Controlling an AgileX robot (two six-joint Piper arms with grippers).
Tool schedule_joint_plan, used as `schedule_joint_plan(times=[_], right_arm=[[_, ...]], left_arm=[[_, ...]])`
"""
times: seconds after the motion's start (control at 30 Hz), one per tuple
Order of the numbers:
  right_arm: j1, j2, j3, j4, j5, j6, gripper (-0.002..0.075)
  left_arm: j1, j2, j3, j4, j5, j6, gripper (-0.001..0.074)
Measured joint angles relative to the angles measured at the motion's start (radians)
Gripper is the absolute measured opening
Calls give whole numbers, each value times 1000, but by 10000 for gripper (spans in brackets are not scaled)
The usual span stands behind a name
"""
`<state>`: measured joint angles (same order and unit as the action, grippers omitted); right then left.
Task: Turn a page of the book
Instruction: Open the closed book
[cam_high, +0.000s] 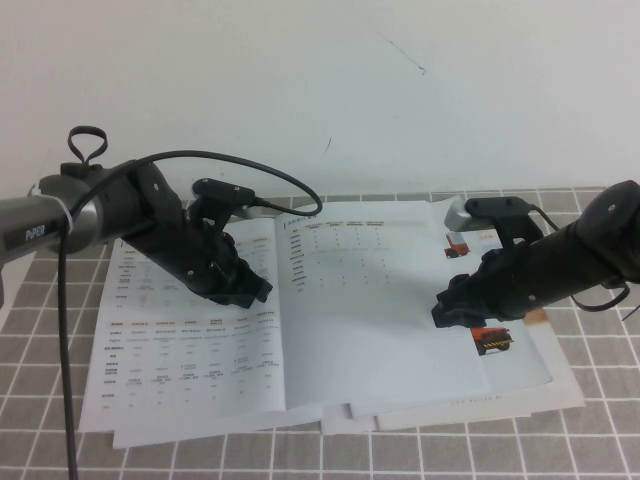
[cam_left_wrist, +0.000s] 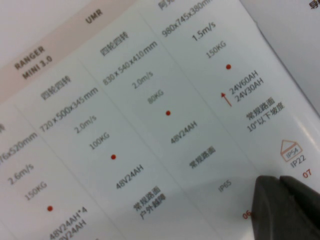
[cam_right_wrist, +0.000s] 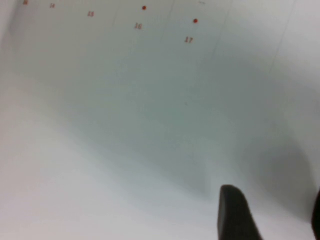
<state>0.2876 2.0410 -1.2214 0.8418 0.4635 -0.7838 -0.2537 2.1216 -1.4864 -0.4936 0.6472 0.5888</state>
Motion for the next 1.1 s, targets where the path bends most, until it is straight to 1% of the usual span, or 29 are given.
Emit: schedule_joint_plan(times=[0.73,0.97,1.1], right_arm=[[0,13,-8,4,10,2,333],[0,21,-8,103,10,-74,333],[11,23,-8,121,10,-98,333]], left_arm=[[0,0,0,0,0,7,-4],[0,0,0,0,0,7,-4],[0,0,0,0,0,7,-4]])
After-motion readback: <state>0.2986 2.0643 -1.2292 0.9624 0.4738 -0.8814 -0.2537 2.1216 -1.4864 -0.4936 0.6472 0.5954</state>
